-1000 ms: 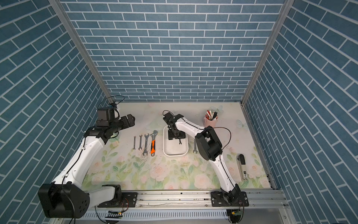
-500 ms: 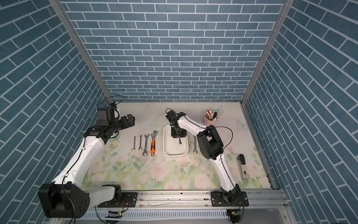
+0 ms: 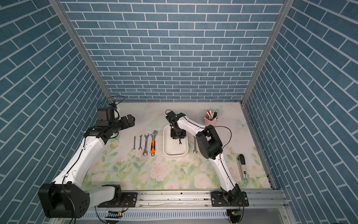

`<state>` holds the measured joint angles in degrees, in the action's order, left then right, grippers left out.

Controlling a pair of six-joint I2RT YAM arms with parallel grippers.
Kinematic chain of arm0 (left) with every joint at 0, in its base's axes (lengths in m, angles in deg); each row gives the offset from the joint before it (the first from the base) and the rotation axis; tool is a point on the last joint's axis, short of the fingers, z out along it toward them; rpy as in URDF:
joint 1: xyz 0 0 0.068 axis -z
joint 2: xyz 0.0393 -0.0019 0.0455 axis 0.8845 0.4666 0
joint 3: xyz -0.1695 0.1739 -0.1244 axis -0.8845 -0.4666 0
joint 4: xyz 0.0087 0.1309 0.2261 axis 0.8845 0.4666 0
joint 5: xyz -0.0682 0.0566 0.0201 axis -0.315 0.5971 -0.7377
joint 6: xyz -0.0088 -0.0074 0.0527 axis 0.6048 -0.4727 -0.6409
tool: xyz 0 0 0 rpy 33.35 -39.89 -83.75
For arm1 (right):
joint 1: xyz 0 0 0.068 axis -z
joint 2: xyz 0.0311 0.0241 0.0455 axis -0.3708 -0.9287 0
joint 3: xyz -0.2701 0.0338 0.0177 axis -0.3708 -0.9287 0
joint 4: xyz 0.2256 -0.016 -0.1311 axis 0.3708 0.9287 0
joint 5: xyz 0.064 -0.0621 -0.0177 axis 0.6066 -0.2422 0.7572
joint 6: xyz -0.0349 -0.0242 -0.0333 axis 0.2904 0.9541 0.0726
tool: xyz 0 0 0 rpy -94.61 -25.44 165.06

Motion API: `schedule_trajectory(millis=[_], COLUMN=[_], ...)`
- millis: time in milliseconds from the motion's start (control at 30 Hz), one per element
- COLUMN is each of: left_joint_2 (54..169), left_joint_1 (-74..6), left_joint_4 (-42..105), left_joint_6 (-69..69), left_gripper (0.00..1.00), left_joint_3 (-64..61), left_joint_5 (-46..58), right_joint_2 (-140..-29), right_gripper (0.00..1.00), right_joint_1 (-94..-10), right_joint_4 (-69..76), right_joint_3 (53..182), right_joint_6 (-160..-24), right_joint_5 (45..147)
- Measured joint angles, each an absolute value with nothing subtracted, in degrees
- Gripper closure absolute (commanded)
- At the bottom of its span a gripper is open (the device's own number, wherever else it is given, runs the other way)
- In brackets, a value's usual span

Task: Take out the wrench from the storage box
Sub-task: Pick up the wrench from the storage box.

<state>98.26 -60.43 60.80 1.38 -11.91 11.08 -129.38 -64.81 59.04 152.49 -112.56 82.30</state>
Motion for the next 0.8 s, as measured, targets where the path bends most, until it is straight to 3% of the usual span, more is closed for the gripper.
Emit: schedule_trajectory(millis=[333,400,800], left_joint_2=[98.26,98.26,98.26], left_joint_1=[-60.78,-60.82,-61.21], left_joint_4=[60.78,60.78,60.78], left_joint_6=[1.38,1.38,1.38], left_gripper=[0.02,0.02,0.02], left_joint_3=[-12.08,-12.08,-12.10], left_joint_5=[10.55,10.51,10.11], right_joint_2=[-129.71,-129.99,-130.21], right_gripper=[0.80,0.87,0.91], right_joint_1=[-64.44,-64.44,-64.12], right_joint_4=[59.12,59.28,60.13], right_joint_3=[152.89,153.32,154.00], right_joint_6=[-112.19,-112.01,-112.14], right_joint_5=[82.58,82.56,82.78])
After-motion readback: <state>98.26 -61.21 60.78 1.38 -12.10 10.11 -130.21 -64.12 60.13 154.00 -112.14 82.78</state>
